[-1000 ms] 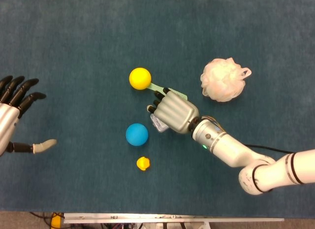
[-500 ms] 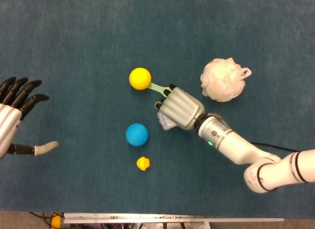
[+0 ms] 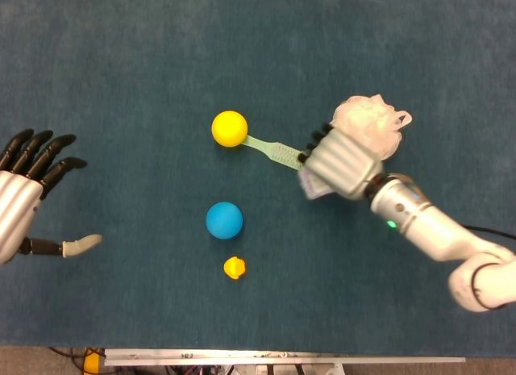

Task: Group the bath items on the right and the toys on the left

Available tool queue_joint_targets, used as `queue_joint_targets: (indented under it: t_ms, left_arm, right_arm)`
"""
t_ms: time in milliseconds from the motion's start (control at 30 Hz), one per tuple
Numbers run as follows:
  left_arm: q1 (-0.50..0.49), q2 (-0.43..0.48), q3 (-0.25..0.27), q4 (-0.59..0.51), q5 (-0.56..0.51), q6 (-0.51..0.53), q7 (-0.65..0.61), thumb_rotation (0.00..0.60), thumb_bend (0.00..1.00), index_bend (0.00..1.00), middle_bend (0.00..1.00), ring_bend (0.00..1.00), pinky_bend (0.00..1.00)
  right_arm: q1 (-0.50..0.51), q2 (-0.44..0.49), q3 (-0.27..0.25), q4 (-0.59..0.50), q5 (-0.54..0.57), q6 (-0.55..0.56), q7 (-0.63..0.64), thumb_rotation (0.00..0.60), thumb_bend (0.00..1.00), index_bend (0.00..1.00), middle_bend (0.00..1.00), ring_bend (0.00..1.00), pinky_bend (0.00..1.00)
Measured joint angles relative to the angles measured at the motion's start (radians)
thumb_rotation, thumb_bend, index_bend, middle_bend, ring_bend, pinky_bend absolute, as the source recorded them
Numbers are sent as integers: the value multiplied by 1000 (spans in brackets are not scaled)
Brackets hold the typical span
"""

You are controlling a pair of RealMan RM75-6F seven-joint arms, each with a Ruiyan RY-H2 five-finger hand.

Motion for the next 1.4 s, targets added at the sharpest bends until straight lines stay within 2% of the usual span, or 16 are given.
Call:
queue_joint_targets:
  t_ms: [333, 433, 500, 567, 667, 767, 967, 1133, 1400]
  left_arm:
    - [0, -8, -3, -17, 4, -19, 22, 224, 23, 204, 85, 39, 38]
    - [1, -8, -4, -21, 5, -22, 25, 224, 22, 203, 84, 38, 38]
    - [2, -9, -5, -22, 5, -24, 27, 225, 22, 203, 84, 38, 38]
    - [2, -9, -6, -22, 5, -24, 26, 224, 22, 202, 84, 38, 38]
    - [3, -9, -9, -22, 5, -22, 23, 221, 23, 202, 84, 38, 38]
    - [5, -7, -10, -19, 5, -21, 22, 219, 23, 201, 84, 37, 38]
    - [6, -7, -13, -13, 3, -23, 14, 216, 23, 201, 83, 37, 38]
    - [6, -4, -17, -12, 3, -22, 11, 217, 23, 201, 83, 37, 38]
    - [9, -2, -18, -8, -5, -26, 7, 216, 23, 201, 83, 37, 38]
  right_arm:
    - [-54, 65, -11, 44, -26, 11, 65, 600, 0, 453, 576, 323, 320]
    - [-62, 76, -12, 53, -31, 7, 69, 600, 0, 446, 537, 324, 320]
    - [-65, 85, -11, 46, -34, 2, 76, 600, 0, 392, 475, 313, 320]
    - [-66, 98, -8, 29, -40, -3, 89, 600, 0, 279, 402, 277, 320]
    - [-66, 122, -5, -6, -52, -9, 95, 600, 0, 168, 334, 235, 325]
    - [-65, 149, -5, -39, -57, -14, 82, 600, 0, 122, 296, 213, 326]
    - [-62, 176, 0, -82, -31, -18, 35, 600, 0, 114, 276, 197, 326]
    - [-62, 188, 21, -121, -40, -19, 72, 600, 0, 114, 277, 196, 326]
    - [-19, 219, 78, -215, -24, -73, 123, 600, 2, 182, 321, 198, 326]
